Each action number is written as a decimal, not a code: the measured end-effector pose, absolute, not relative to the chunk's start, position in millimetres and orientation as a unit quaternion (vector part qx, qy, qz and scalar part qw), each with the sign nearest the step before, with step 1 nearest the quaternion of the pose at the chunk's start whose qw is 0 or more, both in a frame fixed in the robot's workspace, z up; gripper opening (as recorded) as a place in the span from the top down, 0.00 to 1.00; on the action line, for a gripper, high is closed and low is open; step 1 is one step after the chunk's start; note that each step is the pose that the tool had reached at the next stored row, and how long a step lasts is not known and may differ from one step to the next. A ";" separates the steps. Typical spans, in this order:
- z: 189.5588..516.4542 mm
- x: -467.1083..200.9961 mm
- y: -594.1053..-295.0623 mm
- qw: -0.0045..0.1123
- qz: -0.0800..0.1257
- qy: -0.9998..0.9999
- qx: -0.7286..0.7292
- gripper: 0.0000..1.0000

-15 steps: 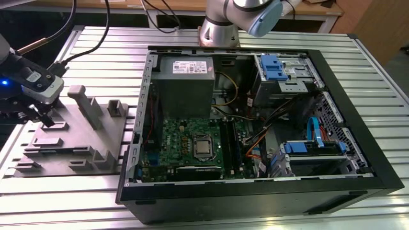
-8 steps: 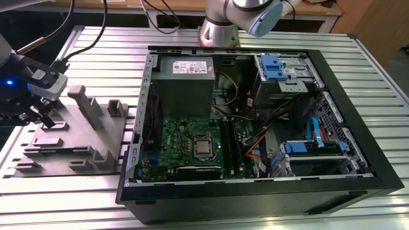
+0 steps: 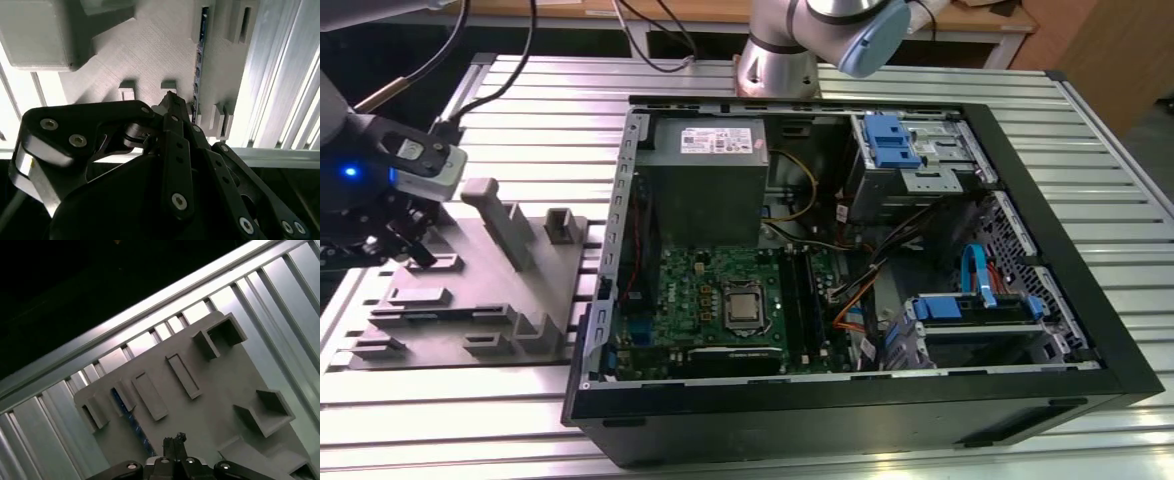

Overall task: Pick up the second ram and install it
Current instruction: 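Pick up the second ram and move it above second insertion slot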

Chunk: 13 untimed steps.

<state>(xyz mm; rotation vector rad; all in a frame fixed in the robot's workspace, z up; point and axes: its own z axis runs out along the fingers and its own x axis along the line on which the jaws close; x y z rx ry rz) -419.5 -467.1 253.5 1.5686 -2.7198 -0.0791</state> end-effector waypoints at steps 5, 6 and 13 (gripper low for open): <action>251.2 -419.5 -467.1 0.002 -0.025 -0.842 0.538 0.90; 250.7 -419.5 -467.1 0.002 -0.025 -0.838 0.546 0.90; 248.1 -419.5 -467.1 0.003 -0.024 -0.802 0.597 0.90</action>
